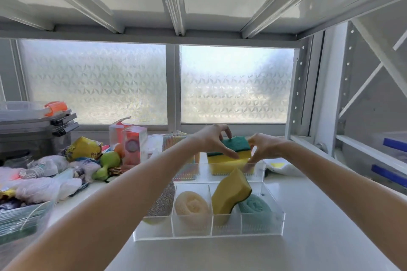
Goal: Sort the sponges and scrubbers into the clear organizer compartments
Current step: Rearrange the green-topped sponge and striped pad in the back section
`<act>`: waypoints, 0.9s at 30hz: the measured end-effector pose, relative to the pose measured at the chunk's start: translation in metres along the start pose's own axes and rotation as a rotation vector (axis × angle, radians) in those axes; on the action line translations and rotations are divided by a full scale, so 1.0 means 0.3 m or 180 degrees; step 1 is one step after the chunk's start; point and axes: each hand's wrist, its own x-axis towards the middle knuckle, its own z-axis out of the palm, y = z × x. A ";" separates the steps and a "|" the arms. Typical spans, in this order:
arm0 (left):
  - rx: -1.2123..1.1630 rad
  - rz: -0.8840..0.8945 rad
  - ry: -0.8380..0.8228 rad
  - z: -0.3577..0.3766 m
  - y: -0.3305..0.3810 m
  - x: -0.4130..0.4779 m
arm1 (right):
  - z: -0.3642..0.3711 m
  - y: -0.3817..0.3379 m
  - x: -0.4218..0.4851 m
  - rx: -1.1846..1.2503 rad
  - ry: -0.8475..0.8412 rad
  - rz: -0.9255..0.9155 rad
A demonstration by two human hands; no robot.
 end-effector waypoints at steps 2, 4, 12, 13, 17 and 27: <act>0.0040 -0.0118 0.0004 0.010 -0.012 0.009 | 0.005 0.017 -0.006 0.0166 0.0103 -0.0132; 0.0127 -0.0144 -0.0026 0.017 -0.024 0.006 | 0.008 0.024 -0.013 0.0263 0.0236 -0.0237; -0.0359 -0.0087 0.0260 0.052 0.015 -0.001 | -0.043 -0.017 -0.016 0.0232 -0.0015 -0.0476; -0.0370 -0.0162 0.0236 0.039 0.008 -0.008 | -0.045 -0.020 -0.016 0.0212 -0.0025 -0.0462; -0.0250 -0.0422 -0.0100 0.000 -0.027 -0.035 | -0.053 -0.016 -0.015 0.0228 -0.0031 -0.0424; -0.0381 -0.0250 -0.0082 0.021 -0.032 -0.049 | -0.049 0.028 -0.032 0.0369 0.0003 -0.0426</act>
